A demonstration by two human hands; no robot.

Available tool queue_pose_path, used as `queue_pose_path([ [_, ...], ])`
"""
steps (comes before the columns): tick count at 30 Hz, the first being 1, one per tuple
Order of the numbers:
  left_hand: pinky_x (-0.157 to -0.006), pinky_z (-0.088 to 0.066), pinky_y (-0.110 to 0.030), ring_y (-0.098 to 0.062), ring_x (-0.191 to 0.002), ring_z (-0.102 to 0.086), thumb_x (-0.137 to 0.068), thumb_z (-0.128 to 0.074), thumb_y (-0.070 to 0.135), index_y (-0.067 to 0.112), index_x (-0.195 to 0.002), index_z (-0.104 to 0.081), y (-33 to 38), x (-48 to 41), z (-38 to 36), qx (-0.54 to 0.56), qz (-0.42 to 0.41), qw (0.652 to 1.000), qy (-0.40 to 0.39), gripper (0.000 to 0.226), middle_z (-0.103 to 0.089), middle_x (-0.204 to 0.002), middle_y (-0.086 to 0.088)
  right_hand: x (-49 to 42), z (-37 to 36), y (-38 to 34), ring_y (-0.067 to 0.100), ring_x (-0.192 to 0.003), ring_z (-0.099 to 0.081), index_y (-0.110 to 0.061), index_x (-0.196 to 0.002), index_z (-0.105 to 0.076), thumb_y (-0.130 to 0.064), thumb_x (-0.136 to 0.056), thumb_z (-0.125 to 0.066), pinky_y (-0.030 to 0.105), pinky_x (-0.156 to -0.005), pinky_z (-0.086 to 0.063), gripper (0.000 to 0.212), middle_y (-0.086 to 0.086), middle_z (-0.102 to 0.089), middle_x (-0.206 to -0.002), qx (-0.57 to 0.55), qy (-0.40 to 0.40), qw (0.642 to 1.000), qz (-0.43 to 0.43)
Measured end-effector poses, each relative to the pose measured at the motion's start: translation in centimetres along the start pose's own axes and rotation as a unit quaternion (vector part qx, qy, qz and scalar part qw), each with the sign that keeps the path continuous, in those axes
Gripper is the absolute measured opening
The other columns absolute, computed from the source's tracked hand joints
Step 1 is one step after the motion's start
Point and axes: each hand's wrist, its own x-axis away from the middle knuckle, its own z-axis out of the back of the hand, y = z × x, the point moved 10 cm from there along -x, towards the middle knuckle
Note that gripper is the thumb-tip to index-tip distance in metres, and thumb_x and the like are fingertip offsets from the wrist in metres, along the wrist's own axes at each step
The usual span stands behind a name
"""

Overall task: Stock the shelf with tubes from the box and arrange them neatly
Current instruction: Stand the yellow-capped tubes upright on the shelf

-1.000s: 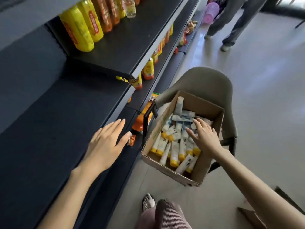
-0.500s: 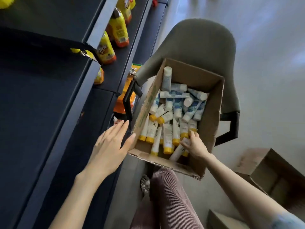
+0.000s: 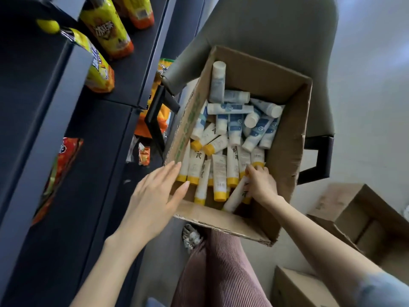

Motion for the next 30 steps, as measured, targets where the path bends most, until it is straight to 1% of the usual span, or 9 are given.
queue_pose_path([
  [4, -0.114, -0.014, -0.028, -0.001, -0.141, -0.016, -0.089, -0.018, 0.060, 0.031, -0.150, -0.021, -0.3, 0.1, -1.0, 0.011, -0.003, 1.000, -0.005, 0.068, -0.023, -0.155, 0.014, -0.1, -0.3, -0.1, 0.035, -0.096, -0.056, -0.011, -0.117, -0.047, -0.005, -0.078, -0.066, 0.032, -0.063, -0.035, 0.044, 0.011, -0.050, -0.115, -0.027, 0.003, 0.999, 0.020],
  [8, -0.113, -0.015, -0.029, -0.002, -0.141, -0.018, -0.089, -0.019, 0.060, 0.031, -0.149, -0.023, -0.8, 0.3, -1.4, 0.017, 0.003, 1.000, -0.006, 0.067, -0.025, -0.155, 0.014, -0.6, 0.0, -0.1, 0.034, -0.097, -0.054, -0.010, -0.105, -0.051, -0.017, -0.078, -0.071, 0.036, -0.069, -0.041, 0.034, 0.011, -0.051, -0.109, -0.071, 0.009, 0.997, 0.019],
  [10, -0.113, -0.016, -0.029, -0.003, -0.141, -0.019, -0.091, -0.022, 0.057, 0.030, -0.149, -0.024, -0.9, 0.4, -1.4, 0.017, 0.003, 1.000, -0.005, 0.064, -0.025, -0.155, 0.013, -0.8, -0.4, -0.3, 0.032, -0.093, -0.054, -0.012, -0.097, -0.050, -0.021, -0.077, -0.074, 0.038, -0.071, -0.043, 0.032, 0.009, -0.052, -0.102, -0.117, -0.010, 0.993, 0.017],
  [14, -0.113, -0.017, -0.029, -0.004, -0.141, -0.019, -0.095, -0.030, 0.051, 0.029, -0.149, -0.024, -1.0, 0.4, -1.5, 0.024, 0.001, 1.000, -0.008, 0.058, -0.025, -0.155, 0.012, -0.8, -1.1, -1.3, 0.020, -0.075, -0.055, -0.015, -0.083, -0.047, -0.023, -0.075, -0.078, 0.035, -0.063, -0.044, 0.034, 0.001, -0.056, -0.081, -0.222, -0.058, 0.973, 0.011],
  [17, -0.113, -0.019, -0.029, -0.002, -0.140, -0.020, -0.097, -0.033, 0.047, 0.029, -0.148, -0.026, -0.9, 0.4, -1.7, 0.043, 0.002, 0.999, -0.009, 0.056, -0.027, -0.154, 0.014, -0.5, -0.2, -2.9, 0.018, -0.075, -0.056, -0.013, -0.080, -0.054, -0.024, -0.074, -0.080, 0.036, -0.066, -0.046, 0.029, 0.002, -0.061, -0.079, -0.243, -0.048, 0.967, 0.054],
  [21, -0.111, -0.025, -0.031, 0.000, -0.137, -0.024, -0.097, -0.038, 0.043, 0.030, -0.147, -0.029, -0.5, 0.2, -1.8, 0.086, 0.002, 0.996, -0.010, 0.052, -0.030, -0.151, 0.017, 0.0, 1.7, -4.8, 0.006, -0.066, -0.058, -0.012, -0.082, -0.066, -0.031, -0.075, -0.079, 0.024, -0.062, -0.046, 0.024, -0.004, -0.066, -0.072, -0.282, -0.042, 0.954, 0.094],
  [24, -0.110, -0.023, -0.026, 0.001, -0.137, -0.025, -0.097, -0.042, 0.041, 0.031, -0.148, -0.027, -0.1, -0.2, -2.3, 0.124, 0.005, 0.992, -0.018, 0.054, -0.029, -0.152, 0.018, 0.5, 4.6, -6.1, 0.001, -0.065, -0.059, -0.014, -0.083, -0.070, -0.032, -0.075, -0.077, 0.026, -0.064, -0.047, 0.021, -0.004, -0.068, -0.073, -0.324, -0.034, 0.937, 0.127],
  [28, -0.107, -0.013, -0.014, 0.011, -0.132, -0.016, -0.096, -0.048, 0.037, 0.030, -0.150, -0.020, 1.2, -0.8, -3.4, 0.192, 0.000, 0.981, -0.029, 0.061, -0.022, -0.150, 0.021, 2.3, 9.0, -9.4, 0.033, -0.070, -0.062, -0.007, -0.081, -0.068, -0.033, -0.071, -0.076, 0.049, -0.066, -0.050, 0.030, 0.018, -0.068, -0.078, -0.414, -0.048, 0.888, 0.193],
  [30, -0.107, -0.013, -0.012, 0.014, -0.128, -0.017, -0.095, -0.051, 0.035, 0.032, -0.149, -0.020, 1.9, -0.9, -3.6, 0.226, -0.006, 0.974, -0.029, 0.063, -0.023, -0.143, 0.025, 3.2, 10.6, -11.4, 0.029, -0.070, -0.061, 0.000, -0.084, -0.066, -0.029, -0.070, -0.075, 0.048, -0.068, -0.051, 0.033, 0.024, -0.067, -0.079, -0.464, -0.071, 0.854, 0.225],
])
